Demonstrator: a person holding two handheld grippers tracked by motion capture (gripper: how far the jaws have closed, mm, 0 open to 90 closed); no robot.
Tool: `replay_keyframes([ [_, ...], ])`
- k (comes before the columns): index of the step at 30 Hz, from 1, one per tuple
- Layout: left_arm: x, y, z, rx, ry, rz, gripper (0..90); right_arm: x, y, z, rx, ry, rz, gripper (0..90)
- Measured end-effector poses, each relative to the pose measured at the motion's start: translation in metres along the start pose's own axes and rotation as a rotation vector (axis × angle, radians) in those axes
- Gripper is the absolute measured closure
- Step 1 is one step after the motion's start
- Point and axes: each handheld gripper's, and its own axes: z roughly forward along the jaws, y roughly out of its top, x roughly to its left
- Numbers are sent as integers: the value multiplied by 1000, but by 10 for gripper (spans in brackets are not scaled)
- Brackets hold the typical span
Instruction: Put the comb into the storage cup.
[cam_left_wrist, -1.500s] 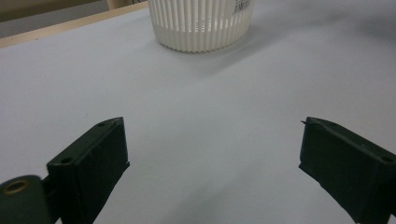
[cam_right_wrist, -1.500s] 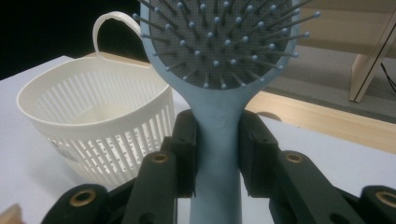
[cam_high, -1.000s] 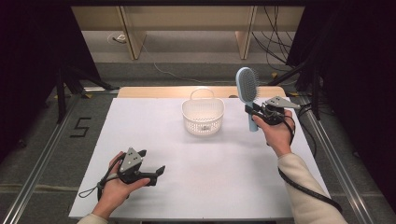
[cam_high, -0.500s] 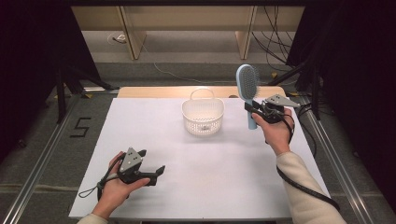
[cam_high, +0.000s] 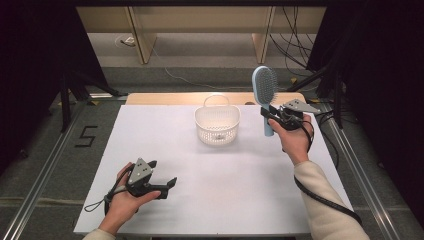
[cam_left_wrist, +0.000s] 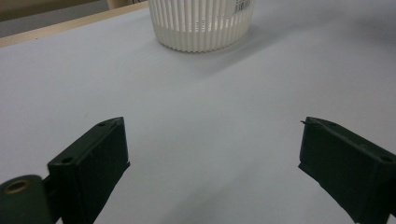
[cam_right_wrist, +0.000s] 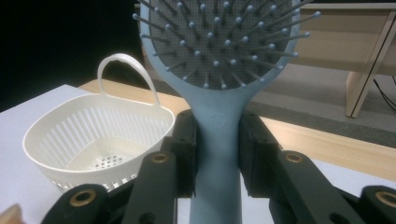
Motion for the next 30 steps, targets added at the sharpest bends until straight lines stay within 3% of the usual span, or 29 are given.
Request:
replay_keyframes([
  [30, 0, 0, 0, -1, -3, 2, 77, 7, 10, 10, -27, -1, 6, 706],
])
